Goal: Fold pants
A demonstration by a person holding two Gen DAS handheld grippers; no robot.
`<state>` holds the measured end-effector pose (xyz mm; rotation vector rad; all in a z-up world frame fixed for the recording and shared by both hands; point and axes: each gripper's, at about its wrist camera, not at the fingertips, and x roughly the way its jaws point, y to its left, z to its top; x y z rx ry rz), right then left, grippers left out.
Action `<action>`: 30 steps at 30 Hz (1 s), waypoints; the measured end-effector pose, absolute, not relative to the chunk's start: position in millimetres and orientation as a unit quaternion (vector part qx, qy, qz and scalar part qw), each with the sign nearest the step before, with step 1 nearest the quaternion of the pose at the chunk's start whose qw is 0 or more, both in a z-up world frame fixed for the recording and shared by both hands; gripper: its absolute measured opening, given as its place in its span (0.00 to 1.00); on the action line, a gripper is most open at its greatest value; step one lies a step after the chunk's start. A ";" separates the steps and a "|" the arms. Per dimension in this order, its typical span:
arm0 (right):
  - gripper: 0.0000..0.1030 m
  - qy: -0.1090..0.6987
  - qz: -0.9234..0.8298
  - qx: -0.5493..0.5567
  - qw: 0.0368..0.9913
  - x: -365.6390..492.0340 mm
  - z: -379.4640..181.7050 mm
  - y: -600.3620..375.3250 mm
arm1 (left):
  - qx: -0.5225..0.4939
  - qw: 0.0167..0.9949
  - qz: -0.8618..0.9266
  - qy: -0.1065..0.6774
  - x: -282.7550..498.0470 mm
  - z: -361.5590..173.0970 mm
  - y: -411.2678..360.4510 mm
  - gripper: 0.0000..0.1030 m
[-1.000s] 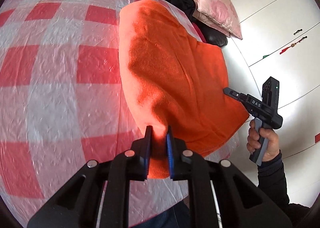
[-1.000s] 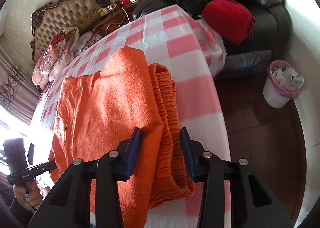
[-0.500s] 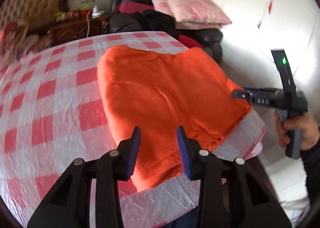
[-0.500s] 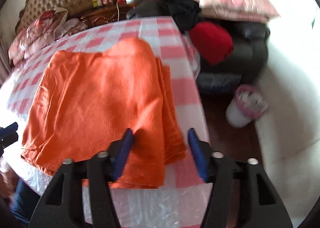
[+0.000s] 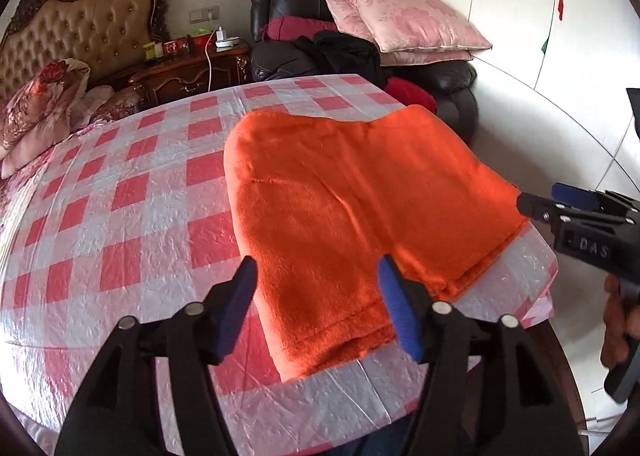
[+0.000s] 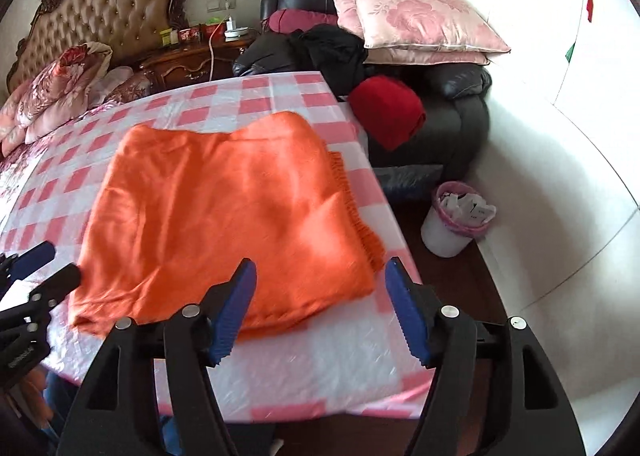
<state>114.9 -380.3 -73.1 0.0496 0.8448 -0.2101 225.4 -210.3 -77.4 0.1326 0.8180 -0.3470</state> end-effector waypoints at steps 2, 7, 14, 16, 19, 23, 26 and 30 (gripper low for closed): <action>0.65 0.402 -0.100 0.020 0.910 110.4 -70.6 -374.3 | 0.060 0.898 -0.174 0.400 224.1 -74.0 -212.0 0.67; 0.65 0.394 -0.102 0.022 0.913 111.3 -69.9 -369.6 | 0.040 0.890 -0.168 0.423 239.1 -83.4 -216.6 0.66; 0.66 0.383 -0.105 0.004 0.918 123.2 -63.9 -363.9 | 0.051 0.867 -0.177 0.463 247.0 -124.1 -224.0 0.63; 0.66 0.382 -0.106 0.000 0.918 129.1 -64.5 -363.5 | 0.052 0.866 -0.179 0.463 248.3 -125.2 -223.4 0.63; 0.66 0.385 -0.105 -0.005 0.917 138.1 -67.8 -363.2 | 0.046 0.866 -0.179 0.464 248.5 -128.3 -222.0 0.63; 0.67 0.399 -0.107 -0.008 0.911 150.6 -83.3 -364.8 | 0.049 0.868 -0.175 0.461 248.4 -129.1 -222.3 0.64; 0.67 0.414 -0.108 -0.016 0.903 154.2 -97.3 -364.2 | 0.049 0.869 -0.175 0.460 247.3 -127.4 -222.1 0.64; 0.67 0.445 -0.114 -0.014 0.888 154.9 -118.7 -369.6 | 0.052 0.876 -0.153 0.455 242.4 -116.2 -219.7 0.91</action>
